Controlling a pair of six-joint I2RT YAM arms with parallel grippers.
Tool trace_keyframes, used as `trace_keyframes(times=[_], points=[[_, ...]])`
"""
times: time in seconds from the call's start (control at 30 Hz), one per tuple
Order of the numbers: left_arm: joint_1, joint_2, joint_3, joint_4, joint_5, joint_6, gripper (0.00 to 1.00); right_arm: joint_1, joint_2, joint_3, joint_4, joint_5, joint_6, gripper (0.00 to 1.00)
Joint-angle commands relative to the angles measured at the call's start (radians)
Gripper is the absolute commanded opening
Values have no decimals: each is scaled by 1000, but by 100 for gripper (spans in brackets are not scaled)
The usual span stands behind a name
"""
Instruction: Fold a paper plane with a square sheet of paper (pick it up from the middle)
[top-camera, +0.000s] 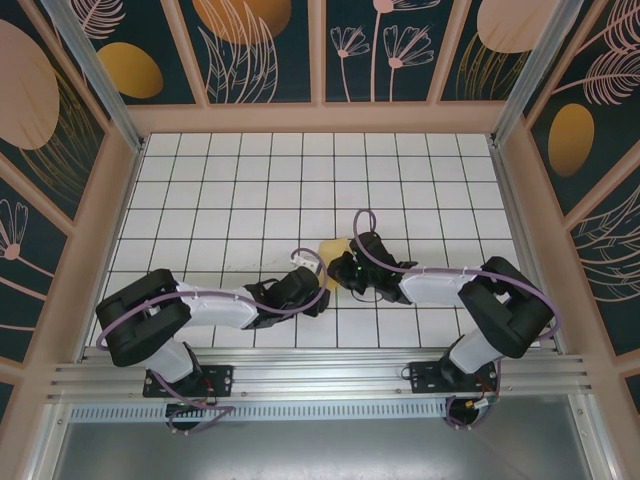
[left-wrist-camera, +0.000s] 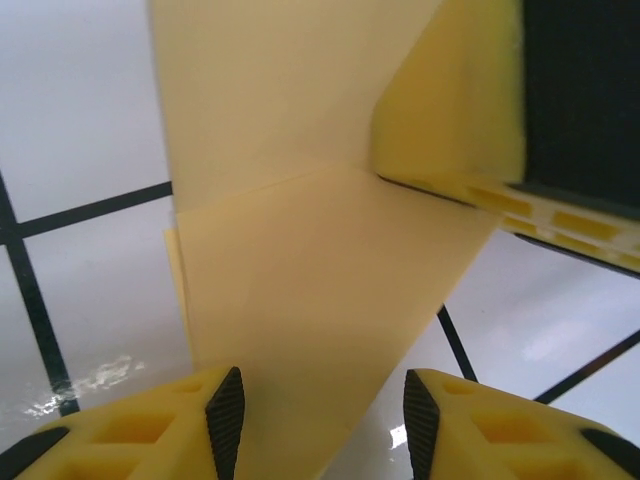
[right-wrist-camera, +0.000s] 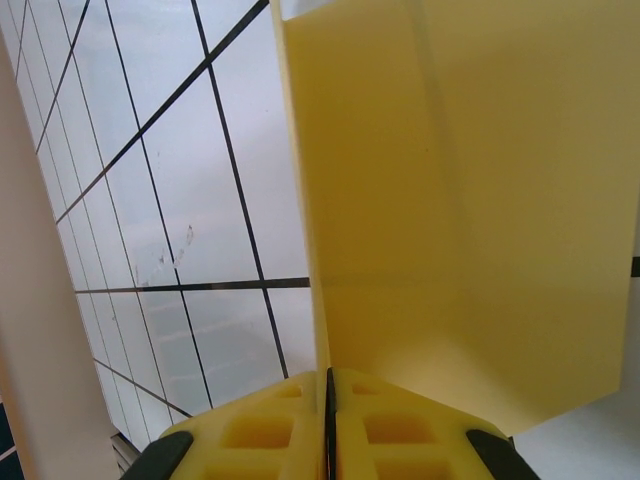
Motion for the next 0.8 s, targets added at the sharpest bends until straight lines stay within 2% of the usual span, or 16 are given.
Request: trace_keyframes(times=[0.0, 0.3, 0.77], points=[[-14, -4, 27, -33, -39, 22, 49, -3, 9, 33, -16, -16, 4, 11], [-17, 14, 46, -79, -106, 9, 40, -3, 8, 44, -26, -21, 4, 11], [-28, 11, 35, -84, -122, 10, 34, -3, 14, 55, -52, -12, -3, 12]])
